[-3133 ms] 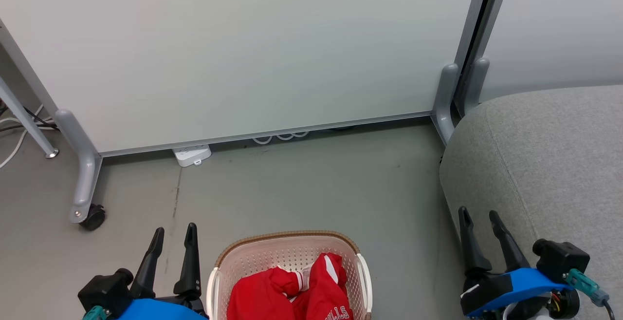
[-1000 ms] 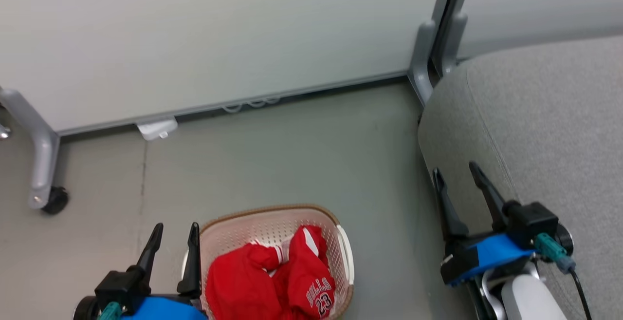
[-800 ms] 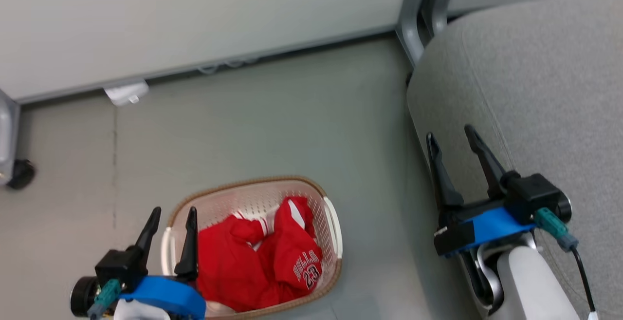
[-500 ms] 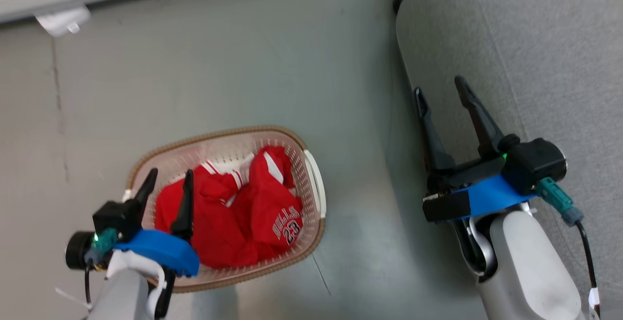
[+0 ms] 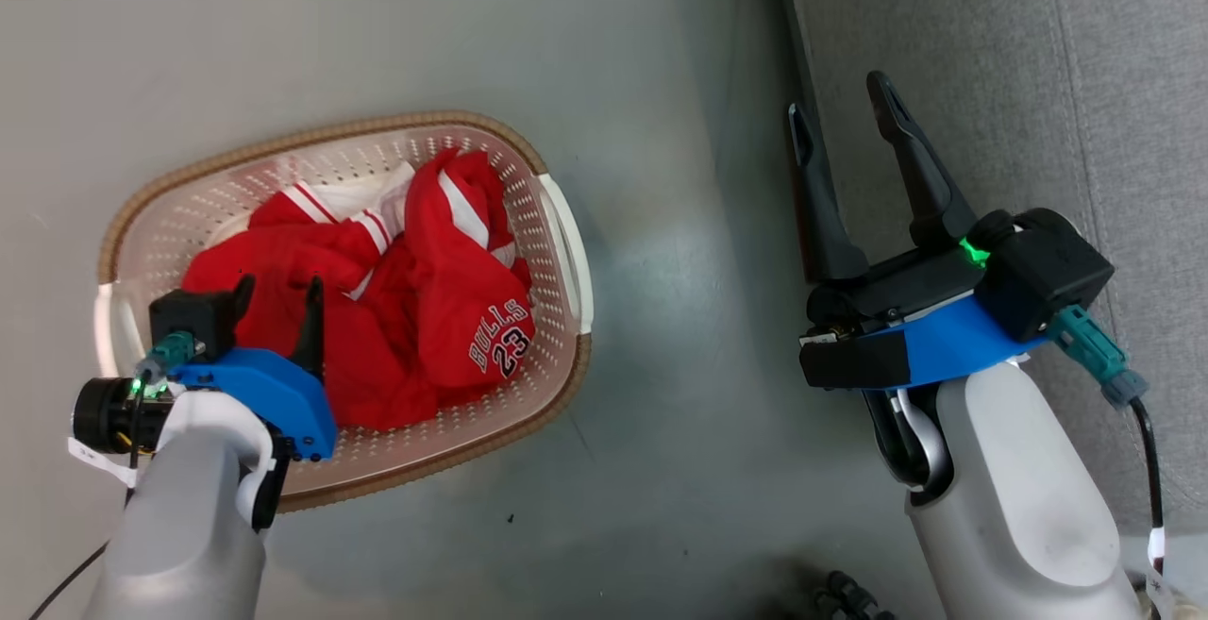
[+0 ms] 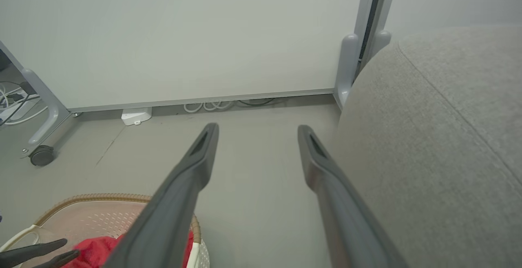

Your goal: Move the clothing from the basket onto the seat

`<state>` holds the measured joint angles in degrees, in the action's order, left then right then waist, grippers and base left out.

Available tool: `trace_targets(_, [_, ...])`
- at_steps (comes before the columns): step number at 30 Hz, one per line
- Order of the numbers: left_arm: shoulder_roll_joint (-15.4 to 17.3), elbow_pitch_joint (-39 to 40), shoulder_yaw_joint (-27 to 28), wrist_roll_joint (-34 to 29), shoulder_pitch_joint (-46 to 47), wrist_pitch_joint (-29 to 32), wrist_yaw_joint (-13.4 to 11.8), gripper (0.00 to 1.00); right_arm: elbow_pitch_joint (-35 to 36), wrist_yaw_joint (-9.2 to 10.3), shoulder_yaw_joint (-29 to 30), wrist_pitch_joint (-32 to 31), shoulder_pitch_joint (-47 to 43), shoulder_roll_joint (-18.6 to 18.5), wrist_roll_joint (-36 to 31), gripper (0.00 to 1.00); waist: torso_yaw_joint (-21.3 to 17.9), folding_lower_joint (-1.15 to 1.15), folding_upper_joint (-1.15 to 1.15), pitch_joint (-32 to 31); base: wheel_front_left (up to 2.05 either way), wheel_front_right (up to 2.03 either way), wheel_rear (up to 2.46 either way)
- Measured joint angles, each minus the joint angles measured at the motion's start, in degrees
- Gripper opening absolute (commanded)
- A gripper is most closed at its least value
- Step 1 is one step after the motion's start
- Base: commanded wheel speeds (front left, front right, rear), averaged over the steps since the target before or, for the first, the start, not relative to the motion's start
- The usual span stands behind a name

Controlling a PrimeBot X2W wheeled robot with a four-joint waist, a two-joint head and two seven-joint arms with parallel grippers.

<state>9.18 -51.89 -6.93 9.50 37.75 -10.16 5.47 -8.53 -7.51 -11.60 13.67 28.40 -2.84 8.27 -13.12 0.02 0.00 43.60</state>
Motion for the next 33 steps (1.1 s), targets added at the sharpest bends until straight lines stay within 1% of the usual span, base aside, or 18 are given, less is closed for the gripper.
trace_targets(5, [1.31, -4.64, 0.45, 0.65, 2.59, 1.85, -0.01, 1.00, -0.49, 0.00, -1.33, 0.73, 0.93, 0.01, 1.55, 1.00, -1.46, 0.00, 0.00, 2.42, 0.00, 0.00, 0.00])
trace_targets(12, [2.00, -8.68, 0.44, 1.29, 5.25, 3.02, -0.47, 1.00, -1.34, 0.00, -2.01, 1.21, 1.39, 0.00, 3.23, 1.00, -3.37, -0.01, 0.00, 3.86, 0.00, 0.00, 0.00])
trace_targets(13, [2.18, -9.43, 0.35, 1.27, 5.66, 3.67, -0.88, 0.91, -1.44, 0.00, -2.09, 1.22, 1.44, 0.00, 3.44, 1.00, -3.59, -0.01, 0.00, 3.98, 0.00, 0.00, 0.00])
trace_targets(14, [2.37, -9.99, 0.18, 1.20, 5.95, 4.07, -1.27, 0.32, -1.55, 0.00, -2.14, 1.23, 1.50, 0.00, 3.52, 1.00, -3.80, -0.01, 0.00, 4.08, 0.00, 0.00, 0.00])
trace_targets(15, [2.48, -10.43, 0.13, 1.12, 6.09, 4.11, -1.30, 0.00, -1.67, 0.00, -2.20, 1.26, 1.55, 0.00, 3.69, 1.00, -3.98, -0.01, 0.00, 4.15, 0.00, 0.00, 0.00])
trace_targets(23, [2.64, -12.44, -0.62, 1.53, 6.98, 3.49, -1.19, 0.00, -1.27, 0.00, -2.42, 1.40, 1.59, 0.00, 4.55, 1.00, -4.65, -0.02, 0.00, 4.09, 0.00, 0.00, 0.00])
trace_targets(33, [2.10, -14.45, -1.38, 2.13, 8.00, 2.48, -0.77, 0.00, -1.32, 0.00, -2.41, 1.44, 1.59, 0.00, 4.54, 1.00, -4.30, -0.02, 0.00, 3.42, 0.00, 0.00, 0.00])
